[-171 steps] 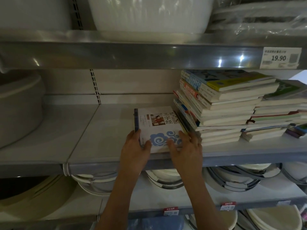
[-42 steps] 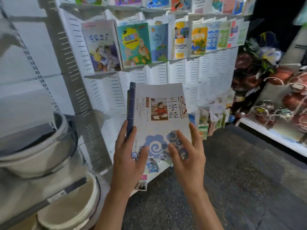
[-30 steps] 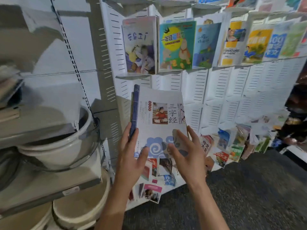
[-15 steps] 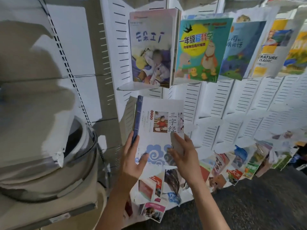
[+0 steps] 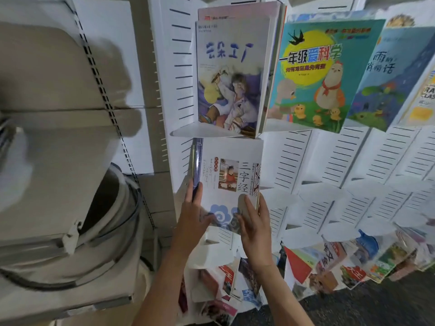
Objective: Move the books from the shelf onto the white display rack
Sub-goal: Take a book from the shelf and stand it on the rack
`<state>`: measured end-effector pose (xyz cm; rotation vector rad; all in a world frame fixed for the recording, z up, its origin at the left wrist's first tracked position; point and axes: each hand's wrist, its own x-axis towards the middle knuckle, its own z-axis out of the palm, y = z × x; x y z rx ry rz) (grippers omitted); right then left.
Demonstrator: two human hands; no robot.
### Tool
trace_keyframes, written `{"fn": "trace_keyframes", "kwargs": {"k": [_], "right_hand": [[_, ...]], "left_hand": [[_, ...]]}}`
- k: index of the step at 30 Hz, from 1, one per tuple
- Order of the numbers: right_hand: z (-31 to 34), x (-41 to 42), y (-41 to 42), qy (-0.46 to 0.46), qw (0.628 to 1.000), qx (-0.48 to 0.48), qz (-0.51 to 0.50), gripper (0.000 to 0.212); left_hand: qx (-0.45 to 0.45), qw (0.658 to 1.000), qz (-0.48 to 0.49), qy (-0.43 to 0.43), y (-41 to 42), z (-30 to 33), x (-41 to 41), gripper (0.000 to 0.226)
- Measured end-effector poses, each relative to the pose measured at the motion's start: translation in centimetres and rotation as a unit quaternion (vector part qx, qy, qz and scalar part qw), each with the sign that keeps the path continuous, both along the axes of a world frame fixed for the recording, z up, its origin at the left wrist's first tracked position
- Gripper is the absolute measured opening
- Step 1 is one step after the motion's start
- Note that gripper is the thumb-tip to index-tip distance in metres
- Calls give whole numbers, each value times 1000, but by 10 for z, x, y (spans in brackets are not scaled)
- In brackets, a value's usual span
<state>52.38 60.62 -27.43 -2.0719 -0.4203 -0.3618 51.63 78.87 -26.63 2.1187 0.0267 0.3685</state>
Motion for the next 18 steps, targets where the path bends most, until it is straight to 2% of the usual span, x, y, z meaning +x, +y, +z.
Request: {"fn": "trace_keyframes", "kwargs": {"k": [3,6,8,10,13,16,18], "right_hand": [[-4,15,1,6,1000,16,-14,50],[-7,26,2,17,1000,12,-24,70],[-10,32,3,24,999,6,-25,81],[-15,36,4,29,999,5,-25,81],[-20,41,5,38,999,15,-24,76],[-22,44,6,23,999,3,-26,74],[-23,46,7,19,999,-7,-34,72]], "left_hand": [[0,999,5,-37,-6,4,14,89],[50,994,19,-92,-5,-12,27,92],[94,990,52,-86,-5,-23,36,89],[134,986,70,-69,-5,-30,43,81],[272,955,55,-101,-10,-27,45,44],[286,952,72,-85,-14,-20,41,41],[308,942,70,-111,-19,-25,39,31]]}}
